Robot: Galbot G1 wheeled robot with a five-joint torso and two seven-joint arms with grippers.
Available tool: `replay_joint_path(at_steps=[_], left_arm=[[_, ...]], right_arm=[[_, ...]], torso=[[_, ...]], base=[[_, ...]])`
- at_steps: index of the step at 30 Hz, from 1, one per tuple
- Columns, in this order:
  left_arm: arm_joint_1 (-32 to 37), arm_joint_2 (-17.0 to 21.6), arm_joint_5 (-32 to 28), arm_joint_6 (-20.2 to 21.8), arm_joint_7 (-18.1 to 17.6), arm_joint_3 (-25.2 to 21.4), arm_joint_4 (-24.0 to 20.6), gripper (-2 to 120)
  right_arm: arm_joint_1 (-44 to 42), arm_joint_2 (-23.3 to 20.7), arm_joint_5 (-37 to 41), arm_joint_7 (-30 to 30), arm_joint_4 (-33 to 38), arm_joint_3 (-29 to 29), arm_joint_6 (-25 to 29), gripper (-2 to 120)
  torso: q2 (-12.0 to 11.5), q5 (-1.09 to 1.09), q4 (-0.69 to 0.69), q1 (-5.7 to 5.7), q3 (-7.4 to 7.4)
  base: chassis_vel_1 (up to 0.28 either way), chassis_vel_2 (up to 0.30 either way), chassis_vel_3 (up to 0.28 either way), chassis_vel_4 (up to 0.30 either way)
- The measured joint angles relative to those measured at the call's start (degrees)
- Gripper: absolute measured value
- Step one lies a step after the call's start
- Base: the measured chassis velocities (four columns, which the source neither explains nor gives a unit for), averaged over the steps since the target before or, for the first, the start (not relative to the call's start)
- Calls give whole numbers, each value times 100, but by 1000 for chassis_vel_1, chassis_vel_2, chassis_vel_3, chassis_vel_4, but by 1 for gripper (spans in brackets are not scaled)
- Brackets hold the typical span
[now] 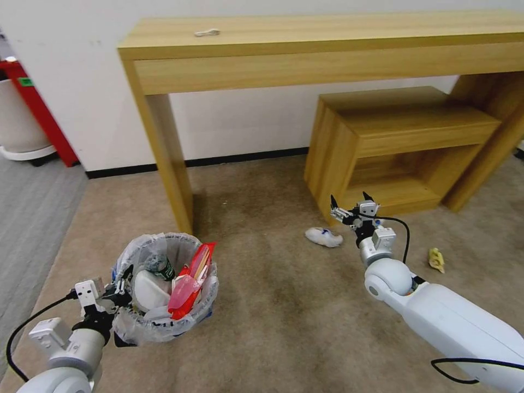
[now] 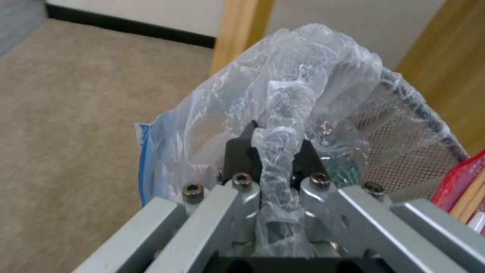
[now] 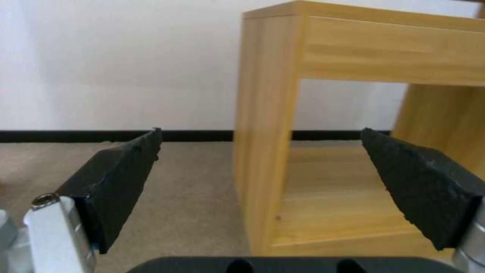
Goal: Pick up the trash bin and place the garbage on the floor into it.
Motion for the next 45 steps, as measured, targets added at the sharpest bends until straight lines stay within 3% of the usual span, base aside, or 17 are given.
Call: replay_joint_path(at_steps=[45], left_arm=[[257,71,-168,171,16,121,-254,3]], right_arm=[[-229,23,52,-258,-10,98,390,100]], torso=[[0,0,0,0,0]], base=[[-27,-27,-27,-26]])
